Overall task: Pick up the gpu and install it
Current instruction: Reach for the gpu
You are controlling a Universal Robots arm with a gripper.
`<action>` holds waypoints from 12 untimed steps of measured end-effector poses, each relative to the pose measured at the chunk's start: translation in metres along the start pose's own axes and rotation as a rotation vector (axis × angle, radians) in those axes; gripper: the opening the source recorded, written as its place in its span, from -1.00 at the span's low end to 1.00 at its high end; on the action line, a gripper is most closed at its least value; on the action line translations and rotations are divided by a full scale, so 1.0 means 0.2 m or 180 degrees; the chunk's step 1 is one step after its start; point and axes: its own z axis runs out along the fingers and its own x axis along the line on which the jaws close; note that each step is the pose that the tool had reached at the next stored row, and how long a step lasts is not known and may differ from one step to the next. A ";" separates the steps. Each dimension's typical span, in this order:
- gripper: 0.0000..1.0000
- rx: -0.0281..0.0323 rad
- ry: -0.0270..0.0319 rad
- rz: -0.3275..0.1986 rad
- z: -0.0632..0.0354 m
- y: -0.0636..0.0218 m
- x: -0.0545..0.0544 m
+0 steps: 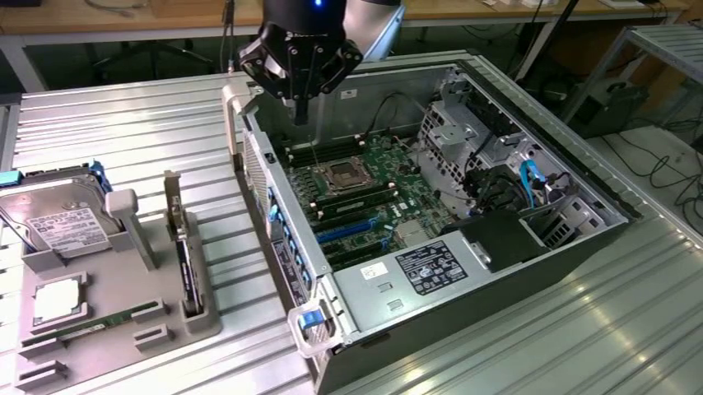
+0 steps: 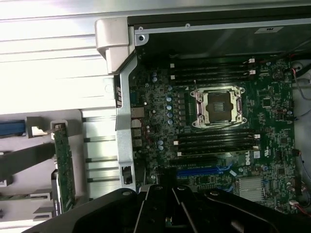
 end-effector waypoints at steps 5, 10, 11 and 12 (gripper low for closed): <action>-0.79 0.0000 0.0000 0.0000 0.000 -0.001 0.01; -0.79 0.0000 0.0000 0.0000 0.000 -0.002 0.02; -0.79 0.0000 0.0000 0.0000 -0.001 -0.002 0.02; -0.79 0.0000 0.0000 0.0000 -0.001 -0.002 0.02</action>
